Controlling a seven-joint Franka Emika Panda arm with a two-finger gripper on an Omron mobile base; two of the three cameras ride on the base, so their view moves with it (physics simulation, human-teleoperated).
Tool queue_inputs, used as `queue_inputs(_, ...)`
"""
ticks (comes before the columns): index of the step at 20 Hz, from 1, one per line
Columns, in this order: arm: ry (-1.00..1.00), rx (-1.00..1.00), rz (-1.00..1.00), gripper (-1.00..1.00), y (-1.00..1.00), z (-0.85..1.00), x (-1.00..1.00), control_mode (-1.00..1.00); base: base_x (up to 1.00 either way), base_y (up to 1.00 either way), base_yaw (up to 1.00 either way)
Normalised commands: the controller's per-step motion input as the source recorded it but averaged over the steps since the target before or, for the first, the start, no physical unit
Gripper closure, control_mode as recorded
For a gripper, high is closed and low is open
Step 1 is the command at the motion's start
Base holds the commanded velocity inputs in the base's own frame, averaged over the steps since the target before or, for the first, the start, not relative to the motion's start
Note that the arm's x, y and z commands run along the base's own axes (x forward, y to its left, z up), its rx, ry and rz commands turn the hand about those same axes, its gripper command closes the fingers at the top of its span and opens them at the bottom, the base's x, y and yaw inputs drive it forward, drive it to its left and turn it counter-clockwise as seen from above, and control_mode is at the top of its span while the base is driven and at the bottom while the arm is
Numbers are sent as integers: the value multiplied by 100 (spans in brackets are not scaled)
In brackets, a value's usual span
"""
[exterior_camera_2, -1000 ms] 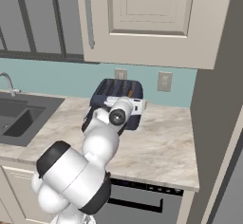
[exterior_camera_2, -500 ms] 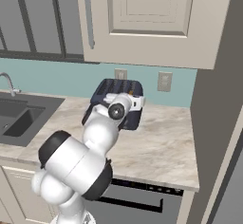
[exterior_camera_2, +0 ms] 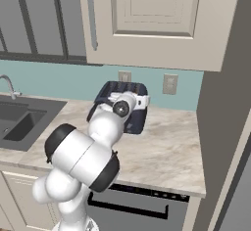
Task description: Start the toaster. Once the lever pops up, take the bread to the plate on the dining counter.
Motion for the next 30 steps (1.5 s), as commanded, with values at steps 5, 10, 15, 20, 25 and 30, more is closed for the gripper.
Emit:
queue_inputs(5,0,0,0,-100,0,0,8,-100,0,0,0)
queue_inputs(10,0,0,0,-100,0,0,0,-100,0,0,0)
queue_inputs(15,0,0,0,-100,0,0,0,-100,0,0,0)
queue_inputs(20,0,0,0,-100,0,0,0,-100,0,0,0)
queue_inputs(25,0,0,0,-100,0,0,0,-100,0,0,0)
queue_inputs(30,0,0,0,-100,0,0,0,-100,0,0,0)
